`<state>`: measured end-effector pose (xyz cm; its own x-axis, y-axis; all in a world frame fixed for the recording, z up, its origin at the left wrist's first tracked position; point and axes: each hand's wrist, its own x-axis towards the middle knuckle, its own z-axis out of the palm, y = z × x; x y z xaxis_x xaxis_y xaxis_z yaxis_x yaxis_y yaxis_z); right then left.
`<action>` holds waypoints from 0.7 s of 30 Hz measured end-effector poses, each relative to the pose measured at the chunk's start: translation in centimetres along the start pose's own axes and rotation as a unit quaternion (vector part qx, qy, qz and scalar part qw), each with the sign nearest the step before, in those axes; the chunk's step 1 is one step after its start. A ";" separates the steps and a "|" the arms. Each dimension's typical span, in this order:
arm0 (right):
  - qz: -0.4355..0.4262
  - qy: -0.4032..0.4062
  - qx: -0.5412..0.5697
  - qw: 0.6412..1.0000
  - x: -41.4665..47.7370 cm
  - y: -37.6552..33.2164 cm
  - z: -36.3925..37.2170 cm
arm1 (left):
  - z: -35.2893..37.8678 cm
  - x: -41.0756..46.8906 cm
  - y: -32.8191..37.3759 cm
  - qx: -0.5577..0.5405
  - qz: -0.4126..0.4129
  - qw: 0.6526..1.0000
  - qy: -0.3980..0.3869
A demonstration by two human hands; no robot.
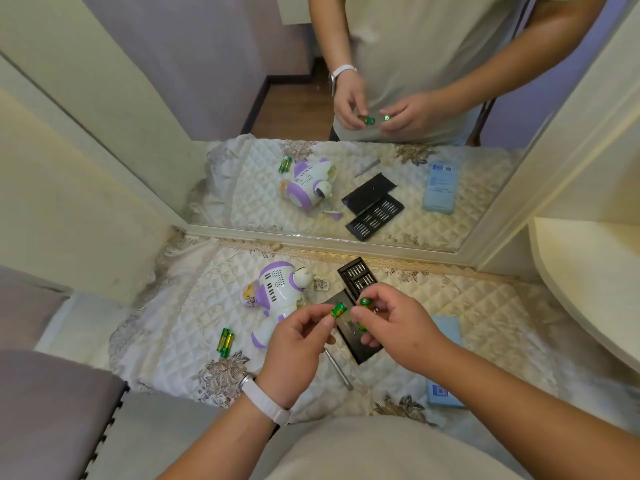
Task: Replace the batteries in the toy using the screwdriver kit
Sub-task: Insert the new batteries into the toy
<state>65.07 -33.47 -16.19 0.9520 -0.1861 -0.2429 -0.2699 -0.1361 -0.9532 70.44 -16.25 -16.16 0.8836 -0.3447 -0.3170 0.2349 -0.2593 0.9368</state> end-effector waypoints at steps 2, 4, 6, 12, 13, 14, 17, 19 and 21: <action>-0.002 -0.014 -0.021 1.000 0.1 -0.2 -0.1 | 0.2 0.0 -0.1 -0.012 -0.009 1.000 0.010; -0.007 -0.028 -0.057 0.998 0.3 -0.2 -0.2 | 0.3 0.0 0.0 -0.020 -0.014 1.000 0.016; -0.007 -0.041 -0.092 0.995 0.4 -0.2 -0.4 | 0.3 0.1 0.0 -0.022 -0.011 0.999 0.020; -0.002 -0.019 -0.112 0.994 0.6 -0.1 -1.1 | 0.2 0.4 0.2 -0.015 -0.014 0.999 0.027; 0.001 -0.012 -0.102 0.995 0.6 -0.2 -1.2 | 0.1 0.5 0.2 -0.009 -0.014 1.000 0.025; 0.000 -0.006 -0.093 0.996 0.6 -0.2 -1.3 | 0.2 0.5 0.2 -0.006 -0.012 1.000 0.022; -0.013 0.013 -0.096 0.995 0.6 -0.1 -1.6 | 0.3 0.5 0.3 -0.009 -0.012 1.000 0.017; -0.009 0.019 -0.099 0.995 0.6 0.1 -1.7 | 0.4 0.5 0.5 -0.007 -0.007 1.000 0.012; -0.007 0.012 -0.106 0.994 0.7 0.1 -1.6 | 0.5 0.5 0.2 0.021 0.013 1.000 0.013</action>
<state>65.43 -35.20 -16.15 0.9528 -0.2053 -0.2234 -0.2835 -0.3396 -0.8968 70.77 -16.94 -16.21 0.8996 -0.3288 -0.2875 0.1944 -0.2881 0.9377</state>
